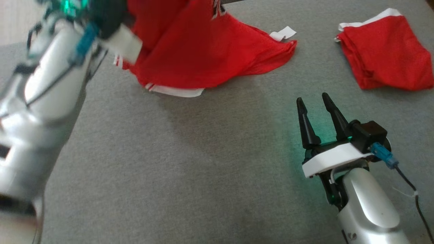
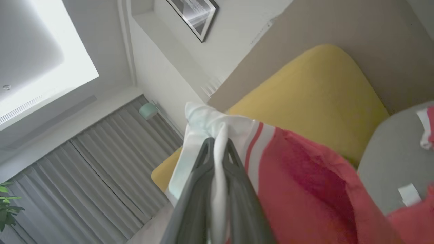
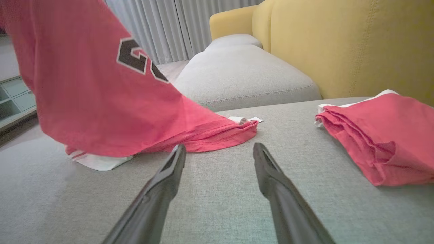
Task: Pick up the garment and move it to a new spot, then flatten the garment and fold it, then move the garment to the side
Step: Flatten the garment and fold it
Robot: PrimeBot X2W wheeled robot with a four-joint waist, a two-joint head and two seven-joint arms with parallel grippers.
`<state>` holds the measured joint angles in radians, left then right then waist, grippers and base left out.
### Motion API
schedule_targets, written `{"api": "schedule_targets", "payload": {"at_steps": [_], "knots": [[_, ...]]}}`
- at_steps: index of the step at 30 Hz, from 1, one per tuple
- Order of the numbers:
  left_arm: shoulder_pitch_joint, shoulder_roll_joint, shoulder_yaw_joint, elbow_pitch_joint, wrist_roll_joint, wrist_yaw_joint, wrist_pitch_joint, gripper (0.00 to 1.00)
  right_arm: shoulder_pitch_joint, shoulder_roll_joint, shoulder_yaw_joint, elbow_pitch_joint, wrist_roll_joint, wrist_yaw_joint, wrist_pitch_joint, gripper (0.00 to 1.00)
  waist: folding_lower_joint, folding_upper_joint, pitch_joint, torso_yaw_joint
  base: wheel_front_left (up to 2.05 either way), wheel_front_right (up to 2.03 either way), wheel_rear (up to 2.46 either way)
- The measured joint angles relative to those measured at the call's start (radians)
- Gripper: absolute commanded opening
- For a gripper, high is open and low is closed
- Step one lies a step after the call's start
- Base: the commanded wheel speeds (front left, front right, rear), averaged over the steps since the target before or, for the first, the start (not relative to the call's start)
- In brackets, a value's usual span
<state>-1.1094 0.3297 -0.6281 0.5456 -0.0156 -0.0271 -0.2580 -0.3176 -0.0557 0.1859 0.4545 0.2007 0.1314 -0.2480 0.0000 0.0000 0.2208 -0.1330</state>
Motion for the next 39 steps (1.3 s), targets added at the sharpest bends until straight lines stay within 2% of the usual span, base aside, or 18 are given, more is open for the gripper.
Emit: {"api": "schedule_targets", "payload": {"at_steps": [6,12,16,18,24,28,29,30,34,39], "knots": [[0.211,0.096,-0.062,-0.034,0.011,-0.013,0.0,0.0,0.0,0.0,-0.004,-0.001,0.001,0.0,0.0,1.0,0.0,0.0,-0.002,0.034,0.0,0.0,0.0],[0.414,0.125,-0.18,-0.061,0.026,-0.045,0.026,0.0,0.002,0.0,-0.019,0.002,-0.018,0.0,0.0,1.0,0.0,0.0,-0.015,0.08,0.0,0.0,0.0],[0.495,0.141,-0.202,-0.03,0.021,-0.053,0.07,0.0,0.002,0.0,-0.016,0.006,-0.018,0.0,0.0,1.0,0.0,0.0,-0.025,0.106,0.0,0.0,0.0],[0.514,0.141,-0.202,-0.019,0.005,-0.051,0.074,0.0,0.002,0.0,-0.011,0.008,-0.019,0.0,0.0,1.0,-0.0001,0.0,-0.028,0.115,0.0,0.0,0.0],[0.509,0.139,-0.16,-0.007,-0.032,0.008,0.066,0.0,0.002,0.0,-0.012,0.016,-0.036,0.0,0.0,1.0,0.0,0.0,-0.031,0.127,0.0,0.0,0.0],[0.512,0.133,-0.148,0.006,-0.062,0.018,0.063,0.0,0.002,0.0,-0.011,0.021,-0.036,0.0,0.0,1.0,0.0,0.0,-0.036,0.123,0.0,0.0,0.0],[0.517,0.13,-0.148,0.009,-0.073,0.018,0.063,0.37,0.002,0.0,-0.011,0.021,-0.036,0.0,0.0,1.0,0.0,0.0,-0.038,0.122,0.0,0.0,0.0],[0.524,0.125,-0.147,0.009,-0.082,0.019,0.063,1.0,0.002,0.0,-0.012,0.021,-0.036,0.0,0.0,1.0,0.0,0.0,-0.039,0.12,0.0,0.0,0.0],[0.567,0.083,-0.118,-0.001,-0.142,0.039,0.057,1.0,0.004,0.0,-0.02,0.021,-0.036,0.0,0.0,1.0,0.0,0.0,-0.045,0.122,0.0,0.0,0.0],[0.614,0.026,-0.016,-0.075,-0.254,0.119,0.026,1.0,0.016,0.0,-0.042,0.014,-0.037,0.0,0.0,1.0,-0.0001,0.0,-0.056,0.135,0.0,0.0,0.0]]}}
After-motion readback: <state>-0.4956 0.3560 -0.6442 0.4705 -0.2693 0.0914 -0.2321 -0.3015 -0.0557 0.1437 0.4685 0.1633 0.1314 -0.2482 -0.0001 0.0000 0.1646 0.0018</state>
